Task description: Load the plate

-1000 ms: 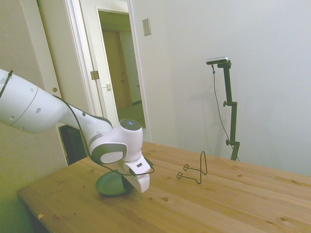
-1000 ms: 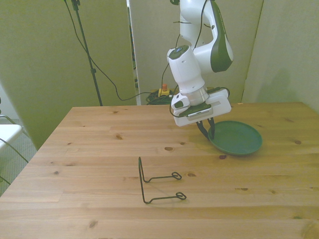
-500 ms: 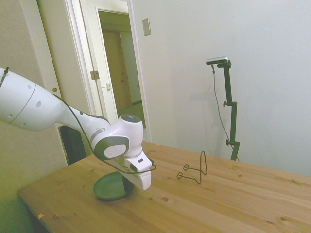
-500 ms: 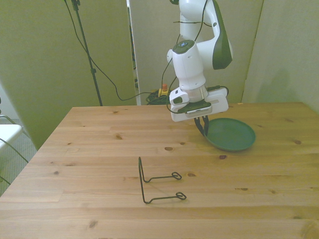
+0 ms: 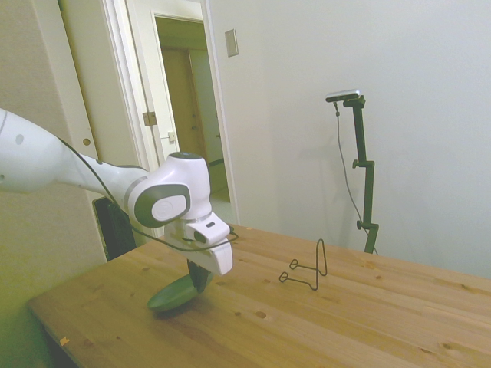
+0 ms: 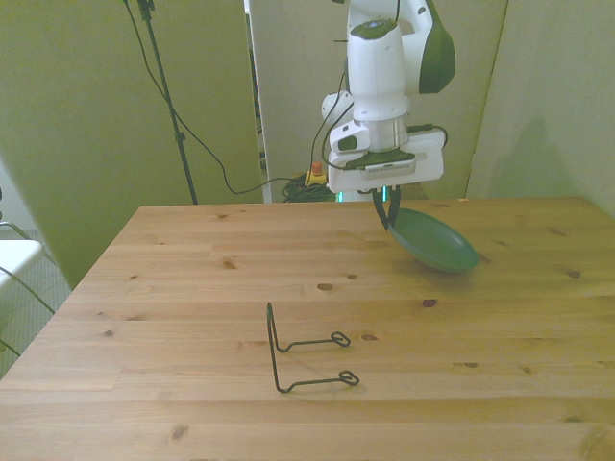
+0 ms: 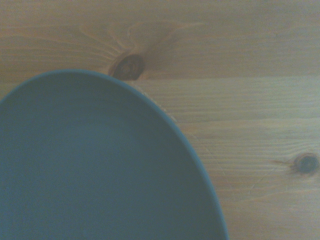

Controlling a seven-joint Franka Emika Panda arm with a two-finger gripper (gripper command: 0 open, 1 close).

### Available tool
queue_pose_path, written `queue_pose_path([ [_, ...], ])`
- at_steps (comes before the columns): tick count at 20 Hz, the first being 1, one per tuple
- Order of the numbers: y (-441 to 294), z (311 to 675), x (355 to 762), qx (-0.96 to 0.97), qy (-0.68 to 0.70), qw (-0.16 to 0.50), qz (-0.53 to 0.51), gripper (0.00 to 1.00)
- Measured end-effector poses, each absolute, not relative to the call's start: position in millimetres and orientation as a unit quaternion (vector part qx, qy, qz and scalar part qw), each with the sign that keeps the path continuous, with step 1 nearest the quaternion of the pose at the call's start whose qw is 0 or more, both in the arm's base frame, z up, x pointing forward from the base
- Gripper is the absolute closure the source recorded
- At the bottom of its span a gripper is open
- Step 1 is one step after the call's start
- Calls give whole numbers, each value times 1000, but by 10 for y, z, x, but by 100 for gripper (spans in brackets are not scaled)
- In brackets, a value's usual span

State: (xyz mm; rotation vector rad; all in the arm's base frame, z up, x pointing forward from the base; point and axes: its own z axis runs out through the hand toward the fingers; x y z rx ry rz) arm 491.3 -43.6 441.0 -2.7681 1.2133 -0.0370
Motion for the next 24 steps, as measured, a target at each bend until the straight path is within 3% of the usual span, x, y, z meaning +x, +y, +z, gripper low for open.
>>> queue_pose_path([
  [12, -906, 5717, 5391, -909, 406, -81, -52, 100],
  [24, -1713, 5941, 6360, -874, 426, -216, -88, 100],
])
